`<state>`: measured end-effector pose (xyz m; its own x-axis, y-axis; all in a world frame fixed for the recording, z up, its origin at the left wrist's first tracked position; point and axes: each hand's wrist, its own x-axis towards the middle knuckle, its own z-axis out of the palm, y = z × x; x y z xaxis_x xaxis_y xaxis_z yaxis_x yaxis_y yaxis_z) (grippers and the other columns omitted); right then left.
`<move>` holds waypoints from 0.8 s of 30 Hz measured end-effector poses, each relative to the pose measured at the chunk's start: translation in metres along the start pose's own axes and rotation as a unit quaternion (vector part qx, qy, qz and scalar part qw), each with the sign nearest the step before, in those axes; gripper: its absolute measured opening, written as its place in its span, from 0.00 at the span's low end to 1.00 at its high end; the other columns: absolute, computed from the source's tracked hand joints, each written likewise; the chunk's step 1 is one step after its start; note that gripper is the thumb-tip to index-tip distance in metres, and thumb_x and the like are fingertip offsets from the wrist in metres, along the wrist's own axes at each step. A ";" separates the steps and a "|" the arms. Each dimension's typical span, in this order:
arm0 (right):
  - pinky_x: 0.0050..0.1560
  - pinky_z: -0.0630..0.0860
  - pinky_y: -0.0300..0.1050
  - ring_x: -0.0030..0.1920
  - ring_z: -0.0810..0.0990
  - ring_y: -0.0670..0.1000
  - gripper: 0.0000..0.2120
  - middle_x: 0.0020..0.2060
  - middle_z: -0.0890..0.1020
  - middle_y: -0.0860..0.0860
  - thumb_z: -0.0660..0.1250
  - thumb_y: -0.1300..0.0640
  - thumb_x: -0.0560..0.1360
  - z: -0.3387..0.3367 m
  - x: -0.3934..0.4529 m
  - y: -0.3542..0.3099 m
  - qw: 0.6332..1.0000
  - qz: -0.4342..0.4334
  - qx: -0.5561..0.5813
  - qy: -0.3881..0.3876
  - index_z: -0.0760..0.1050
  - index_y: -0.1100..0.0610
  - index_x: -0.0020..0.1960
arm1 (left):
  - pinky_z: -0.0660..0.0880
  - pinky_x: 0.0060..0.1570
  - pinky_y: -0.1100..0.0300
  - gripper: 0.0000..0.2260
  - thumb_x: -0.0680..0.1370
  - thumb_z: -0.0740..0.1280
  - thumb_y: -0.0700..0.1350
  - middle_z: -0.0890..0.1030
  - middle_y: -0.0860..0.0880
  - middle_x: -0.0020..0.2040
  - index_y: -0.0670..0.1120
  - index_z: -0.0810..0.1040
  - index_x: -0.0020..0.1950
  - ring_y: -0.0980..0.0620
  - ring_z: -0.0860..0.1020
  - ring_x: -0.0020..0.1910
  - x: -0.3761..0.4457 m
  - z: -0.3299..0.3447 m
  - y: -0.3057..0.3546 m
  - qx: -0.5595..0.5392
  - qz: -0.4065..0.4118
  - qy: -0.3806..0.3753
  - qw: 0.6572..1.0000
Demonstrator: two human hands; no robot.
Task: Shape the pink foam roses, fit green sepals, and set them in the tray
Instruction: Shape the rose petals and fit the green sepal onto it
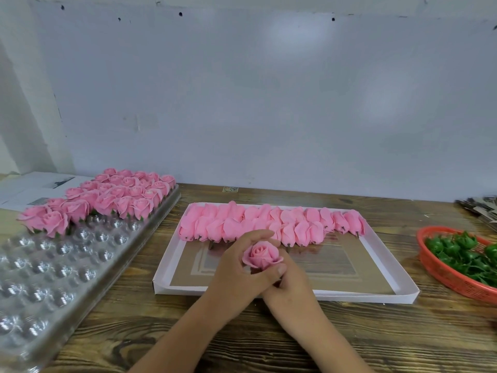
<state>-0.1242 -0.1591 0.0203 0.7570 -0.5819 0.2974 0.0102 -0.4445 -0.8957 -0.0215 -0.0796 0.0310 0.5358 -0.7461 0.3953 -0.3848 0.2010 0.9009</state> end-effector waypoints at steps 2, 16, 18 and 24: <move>0.50 0.79 0.46 0.49 0.82 0.43 0.18 0.48 0.83 0.41 0.66 0.54 0.69 0.001 0.000 0.004 1.000 -0.001 -0.020 0.005 0.74 0.44 0.59 | 0.75 0.50 0.73 0.18 0.71 0.76 0.51 0.83 0.60 0.55 0.67 0.77 0.58 0.62 0.80 0.56 -0.001 0.002 -0.001 -0.002 0.006 0.003 1.000; 0.36 0.73 0.35 0.38 0.81 0.43 0.08 0.40 0.83 0.40 0.63 0.52 0.72 0.005 -0.001 0.004 0.997 -0.046 -0.050 -0.023 0.77 0.40 0.47 | 0.78 0.45 0.70 0.06 0.71 0.70 0.57 0.85 0.61 0.50 0.61 0.85 0.44 0.60 0.83 0.49 0.000 0.000 0.006 -0.016 0.030 0.029 0.999; 0.37 0.74 0.35 0.39 0.81 0.42 0.08 0.39 0.83 0.40 0.65 0.56 0.72 0.005 -0.001 0.007 0.999 -0.039 -0.033 -0.014 0.78 0.44 0.44 | 0.77 0.47 0.71 0.06 0.71 0.71 0.56 0.85 0.61 0.49 0.62 0.85 0.46 0.60 0.83 0.50 0.000 0.001 0.002 -0.005 0.026 0.008 1.000; 0.49 0.80 0.45 0.47 0.83 0.45 0.11 0.44 0.86 0.44 0.65 0.59 0.72 0.004 0.000 0.009 0.999 -0.028 0.021 0.002 0.81 0.47 0.49 | 0.76 0.46 0.72 0.13 0.68 0.72 0.59 0.84 0.62 0.48 0.68 0.81 0.52 0.62 0.82 0.49 0.001 0.001 -0.001 0.001 0.004 -0.013 1.000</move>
<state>-0.1218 -0.1604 0.0109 0.7518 -0.5601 0.3479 0.0790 -0.4474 -0.8909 -0.0214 -0.0814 0.0300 0.5128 -0.7606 0.3982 -0.3908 0.2062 0.8971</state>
